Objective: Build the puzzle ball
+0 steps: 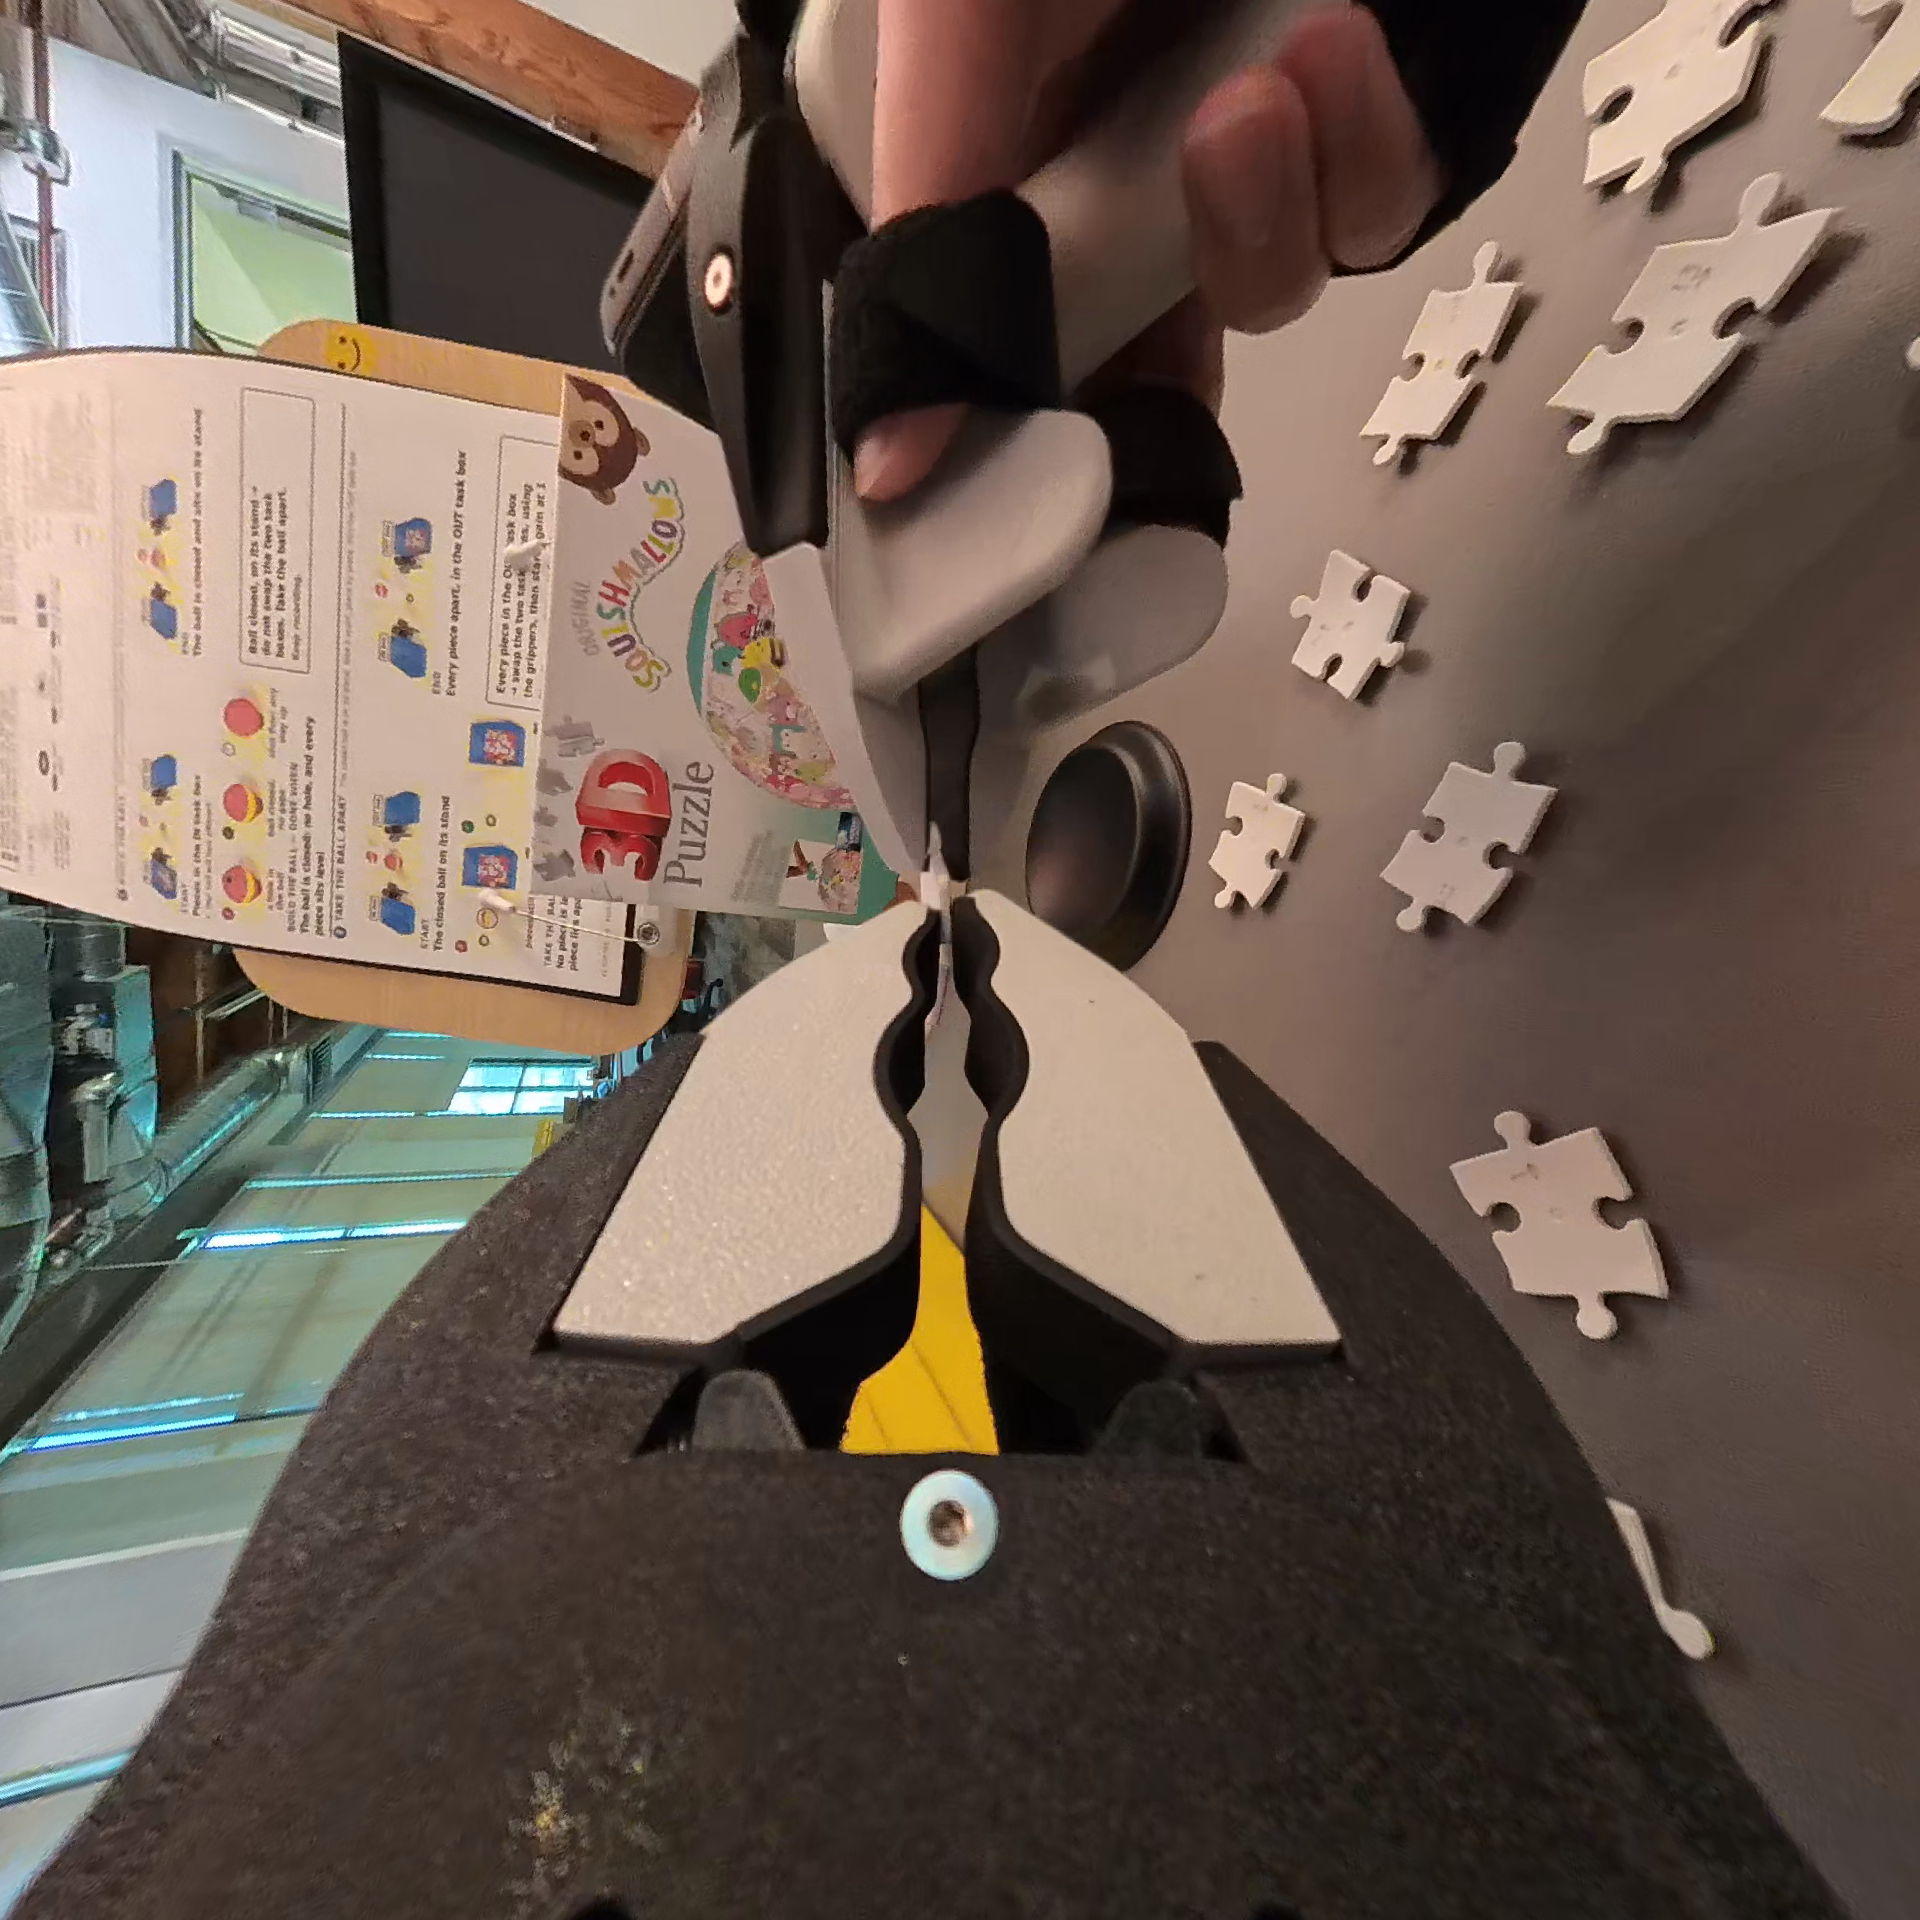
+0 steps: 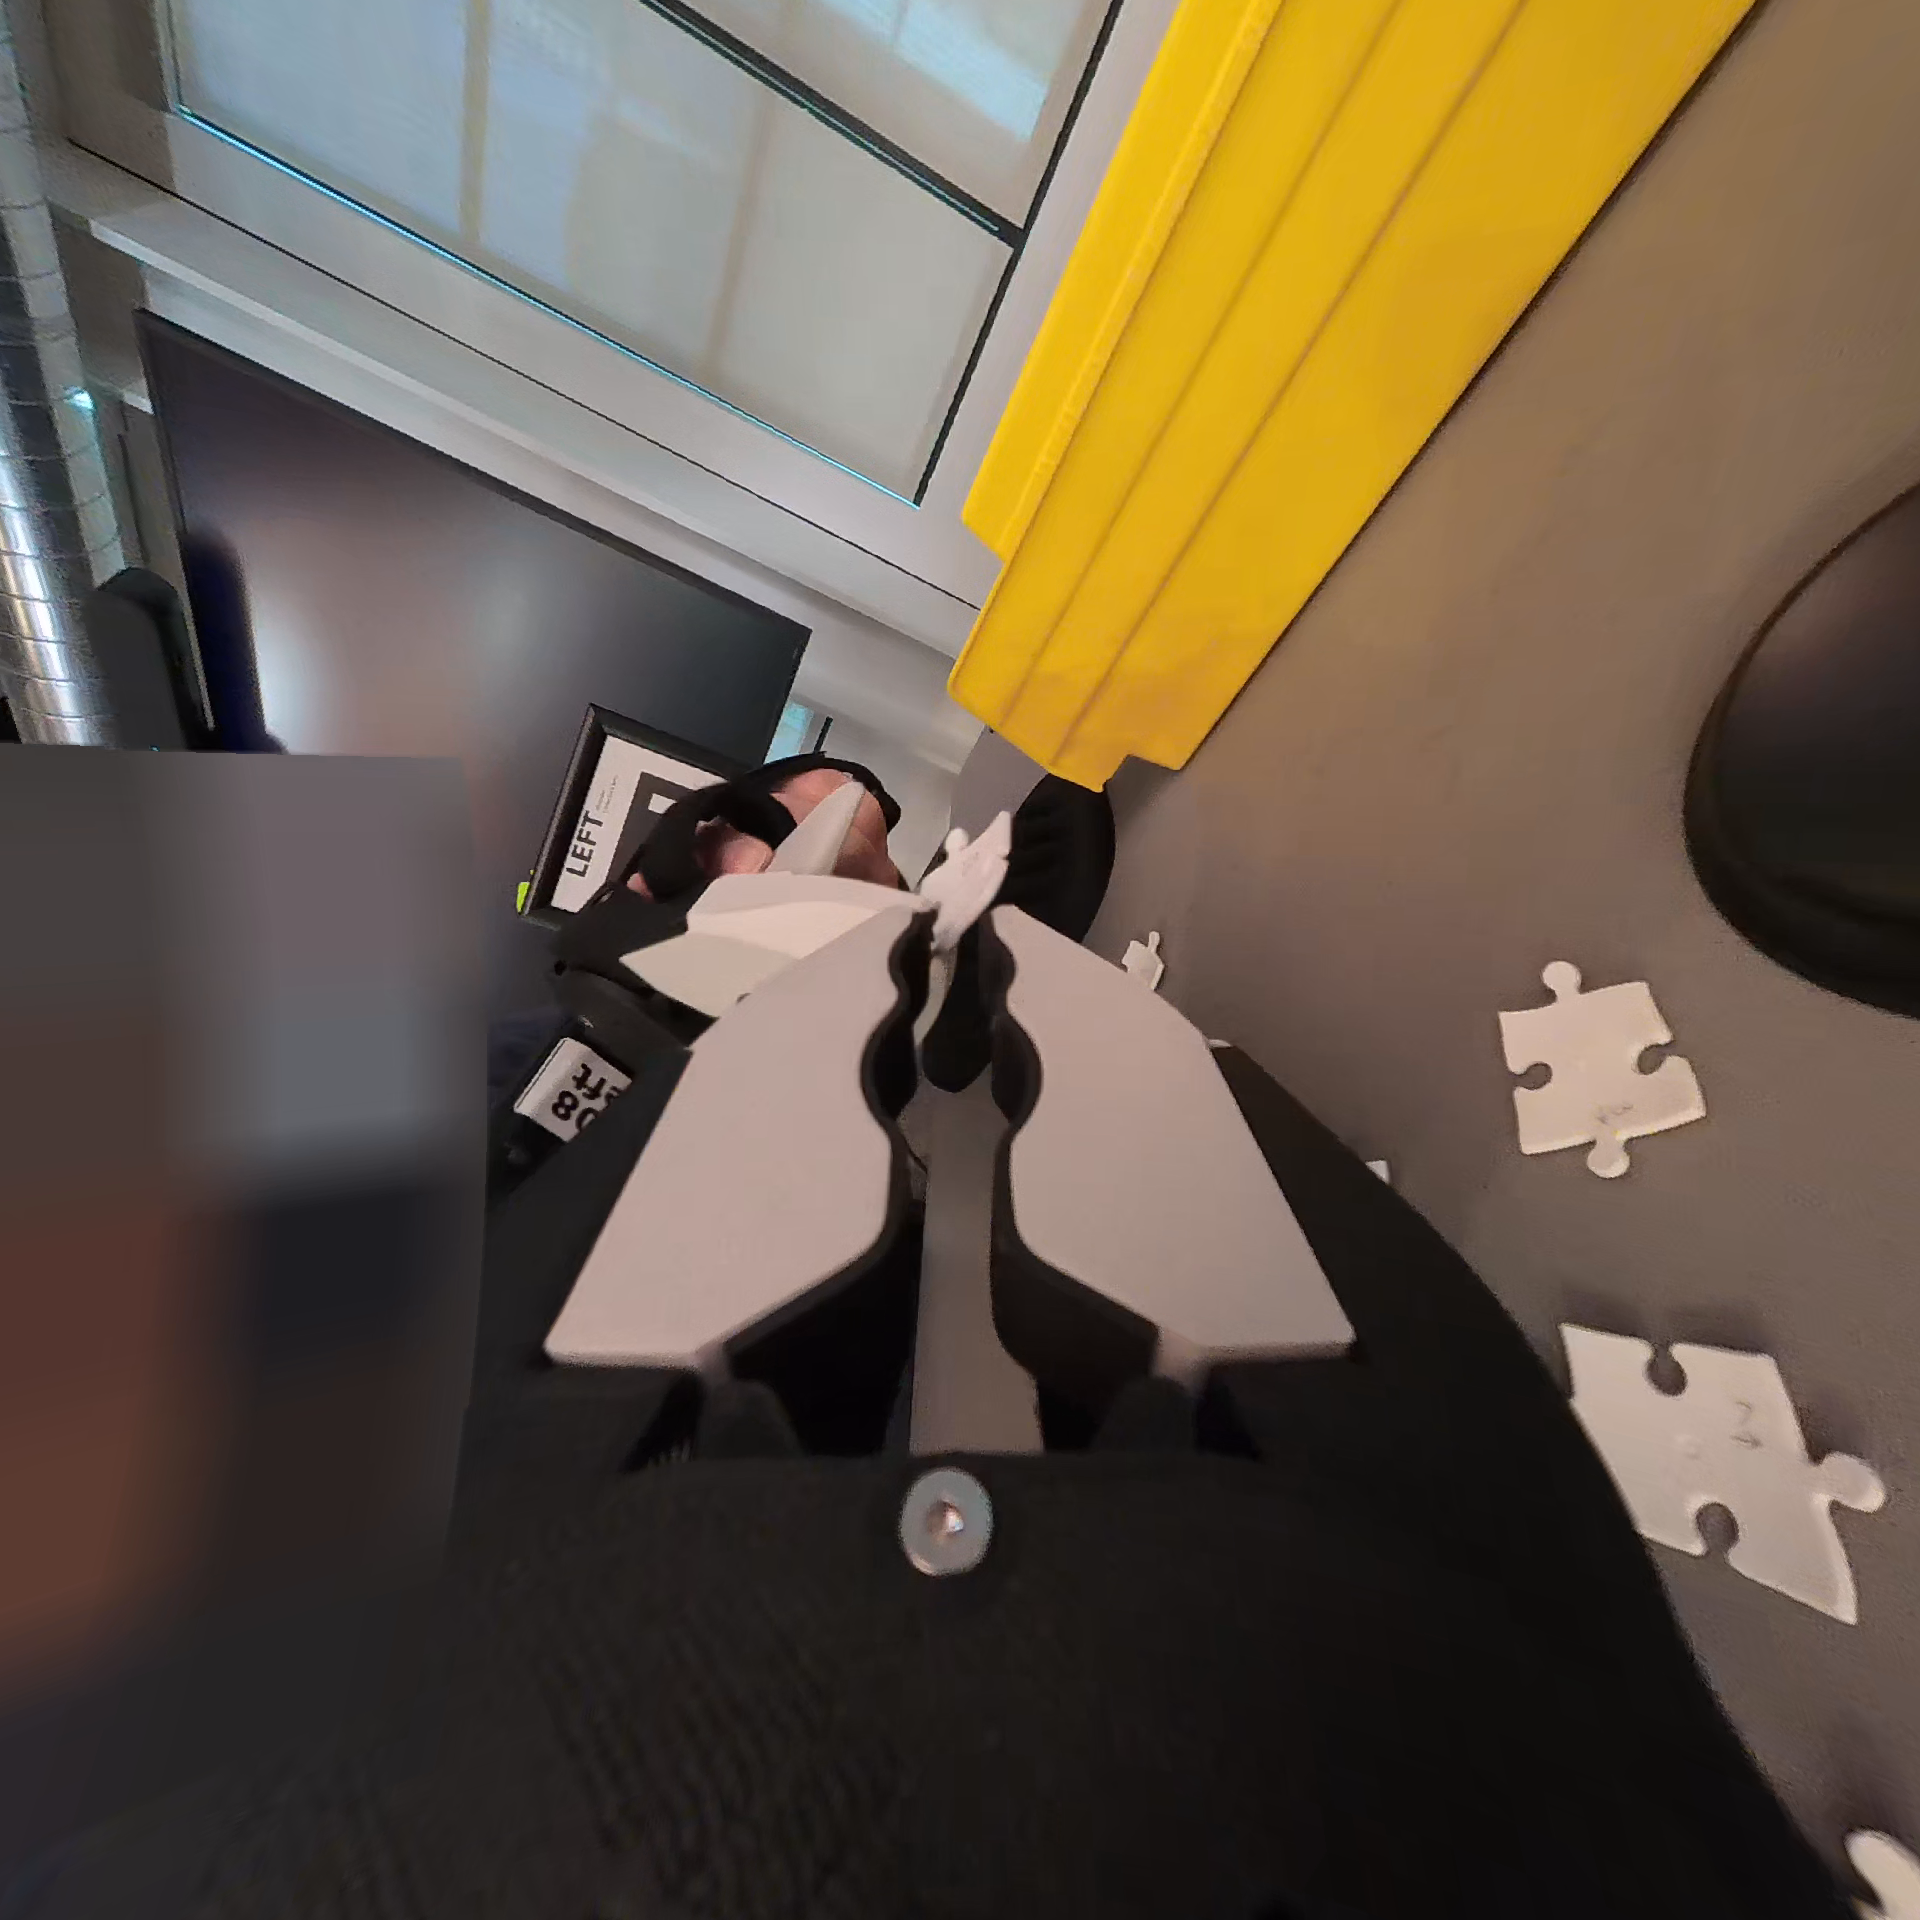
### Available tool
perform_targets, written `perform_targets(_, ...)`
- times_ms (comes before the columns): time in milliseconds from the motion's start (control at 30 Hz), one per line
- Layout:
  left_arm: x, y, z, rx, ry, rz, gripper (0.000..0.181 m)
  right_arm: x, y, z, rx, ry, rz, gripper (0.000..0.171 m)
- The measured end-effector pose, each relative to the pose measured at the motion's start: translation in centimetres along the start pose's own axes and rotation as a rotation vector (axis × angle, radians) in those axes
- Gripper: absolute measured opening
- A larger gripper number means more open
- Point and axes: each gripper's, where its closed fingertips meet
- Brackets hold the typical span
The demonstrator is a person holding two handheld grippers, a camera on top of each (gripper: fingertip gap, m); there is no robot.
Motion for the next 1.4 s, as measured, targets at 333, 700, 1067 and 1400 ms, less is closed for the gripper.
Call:
perform_targets(333, -1.0, 1.8, -1.4, -0.383, -0.048, -0.080, 0.021, -1.5, -0.2, 1.1, 0.030, -0.074, 0.047, 0.003)
perform_targets(700, -1.0, 2.0, -1.4, -1.080, -0.119, -0.452, 0.023, -1.9, 3.9, 2.8, -0.258, -0.207, 0.069, 0.003)
perform_targets(1067, -1.1, 5.5, 1.6, -1.378, -0.410, -0.509, 0.006, -1.7, 6.8, 3.3, -0.390, -0.370, 0.095, 0.003)
perform_targets(1400, -3.0, 4.2, 1.0, -1.200, -0.143, -0.964, 0.002, -1.4, 6.8, 1.6, -0.652, -0.089, -0.091, 0.027)
Point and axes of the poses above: each gripper's, where its closed fingertips meet, x out along the fingers, z out of its top, y = z × x across the jaws, and after that the axes turned 3 degrees about x, right-handed
